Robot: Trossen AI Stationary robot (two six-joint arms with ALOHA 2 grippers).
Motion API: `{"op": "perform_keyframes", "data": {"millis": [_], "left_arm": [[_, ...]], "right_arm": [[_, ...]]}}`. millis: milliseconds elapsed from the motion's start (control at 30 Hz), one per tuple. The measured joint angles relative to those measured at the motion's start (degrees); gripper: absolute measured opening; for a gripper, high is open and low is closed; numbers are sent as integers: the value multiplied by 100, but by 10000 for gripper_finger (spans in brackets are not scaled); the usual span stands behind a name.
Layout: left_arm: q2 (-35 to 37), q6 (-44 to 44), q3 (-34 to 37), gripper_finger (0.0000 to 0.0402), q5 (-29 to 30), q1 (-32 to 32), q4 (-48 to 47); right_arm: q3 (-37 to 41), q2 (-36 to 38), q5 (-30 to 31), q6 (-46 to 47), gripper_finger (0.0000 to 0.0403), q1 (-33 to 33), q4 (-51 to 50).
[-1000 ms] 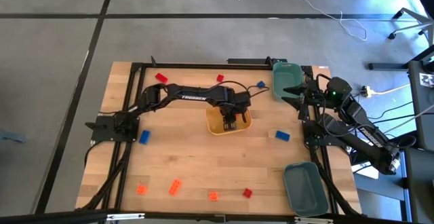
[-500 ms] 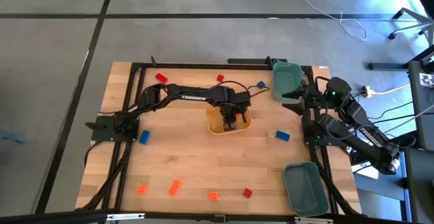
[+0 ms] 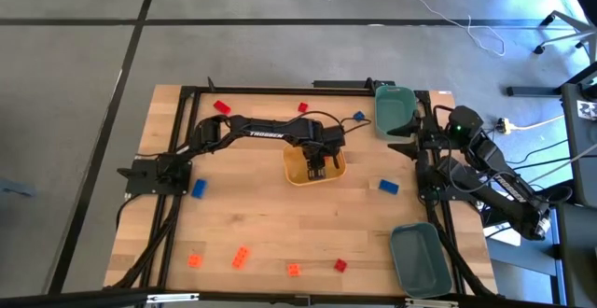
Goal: Sort & place blocks by color
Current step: Put the orange game piece into the yellow bin
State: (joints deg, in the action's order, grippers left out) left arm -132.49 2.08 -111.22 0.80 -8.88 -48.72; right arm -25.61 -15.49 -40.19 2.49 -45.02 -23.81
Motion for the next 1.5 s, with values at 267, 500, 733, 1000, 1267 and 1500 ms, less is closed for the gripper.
{"op": "perform_keyframes", "data": {"millis": [267, 500, 733, 1000, 1267, 1500], "left_arm": [[0, -8, 0, 120, 2, 0, 60], [0, -187, 0, 120, 175, 3, 259], [0, -406, 0, 120, 74, -11, 236], [0, -92, 0, 124, -183, -11, 291], [1, -41, 0, 163, -179, -11, 320], [2, -40, 0, 204, -186, -9, 320]], "right_arm": [[0, 0, 3, -1, 218, 0, 3], [0, 0, 5, 0, 218, -1, 4], [0, 0, 8, 0, 218, -1, 7], [0, 0, 14, 1, 218, -1, 7], [0, 0, 14, 1, 218, -1, 7], [0, 0, 12, 1, 218, -1, 7]]}}
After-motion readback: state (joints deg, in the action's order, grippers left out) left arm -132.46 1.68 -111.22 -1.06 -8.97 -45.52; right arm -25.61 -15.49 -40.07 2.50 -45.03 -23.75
